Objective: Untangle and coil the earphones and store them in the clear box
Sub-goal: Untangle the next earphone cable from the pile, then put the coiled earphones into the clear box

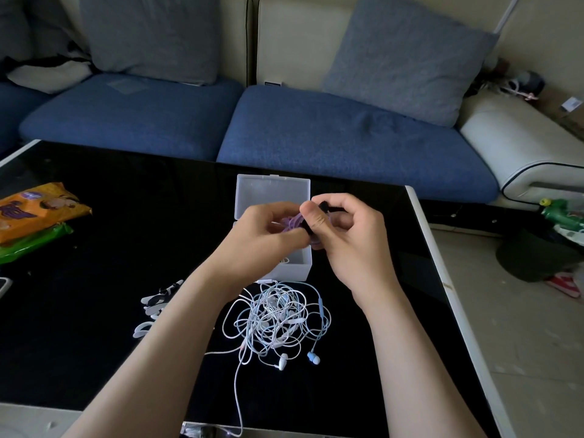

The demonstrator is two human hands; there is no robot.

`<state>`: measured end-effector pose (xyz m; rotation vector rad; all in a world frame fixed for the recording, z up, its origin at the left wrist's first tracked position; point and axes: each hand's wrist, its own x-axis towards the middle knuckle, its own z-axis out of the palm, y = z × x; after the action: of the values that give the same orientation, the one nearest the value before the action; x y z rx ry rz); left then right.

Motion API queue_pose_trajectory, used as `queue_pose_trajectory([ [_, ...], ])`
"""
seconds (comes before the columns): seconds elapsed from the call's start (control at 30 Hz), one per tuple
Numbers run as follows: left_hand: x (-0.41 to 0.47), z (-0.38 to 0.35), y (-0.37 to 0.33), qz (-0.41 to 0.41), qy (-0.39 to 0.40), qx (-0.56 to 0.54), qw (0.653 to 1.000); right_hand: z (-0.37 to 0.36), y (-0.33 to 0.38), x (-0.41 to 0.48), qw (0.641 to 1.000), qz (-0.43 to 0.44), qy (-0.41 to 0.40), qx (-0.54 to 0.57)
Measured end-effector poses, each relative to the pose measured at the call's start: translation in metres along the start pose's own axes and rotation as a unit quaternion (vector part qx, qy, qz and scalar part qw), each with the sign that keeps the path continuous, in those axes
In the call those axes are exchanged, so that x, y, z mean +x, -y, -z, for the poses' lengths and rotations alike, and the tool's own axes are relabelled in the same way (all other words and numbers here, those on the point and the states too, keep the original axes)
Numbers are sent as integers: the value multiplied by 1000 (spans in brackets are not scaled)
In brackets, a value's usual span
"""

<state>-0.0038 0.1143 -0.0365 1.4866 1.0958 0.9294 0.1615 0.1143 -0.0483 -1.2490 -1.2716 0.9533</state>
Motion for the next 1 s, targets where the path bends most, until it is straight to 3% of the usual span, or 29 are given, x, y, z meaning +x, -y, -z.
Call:
queue_pose_trajectory([
  [0.07, -1, -1, 2, -20, 10, -4, 1000, -1, 1, -1, 1000, 3, -12, 8],
  [0.17, 1, 0, 7, -40, -40, 26, 998, -3, 1, 1, 999, -14, -21, 34],
  [0.33, 6, 5, 20, -27, -60, 87, 994, -7, -15, 7, 997, -41, 26, -59],
  [0.43, 9, 9, 29, -25, -68, 106, 992, -15, -18, 8, 989, -139, 32, 44],
  [0.57, 9, 8, 38, -57, -84, 263, 959, -25, -22, 11, 945, -268, 70, 177],
  [0.7, 10, 3, 49, -54, -52, 318, 945, -39, -30, 17, 941, -271, 26, 201],
  [0.77, 11, 6, 51, -24, -10, 334, 942, -45, -36, 22, 958, -244, -2, 150],
  [0.87, 10, 12, 52, 51, 54, 350, 934, -51, -46, 29, 986, -164, 3, -31],
  [1.0, 8, 21, 64, 85, 36, 431, 897, -52, -50, 34, 970, -94, 32, -220],
])
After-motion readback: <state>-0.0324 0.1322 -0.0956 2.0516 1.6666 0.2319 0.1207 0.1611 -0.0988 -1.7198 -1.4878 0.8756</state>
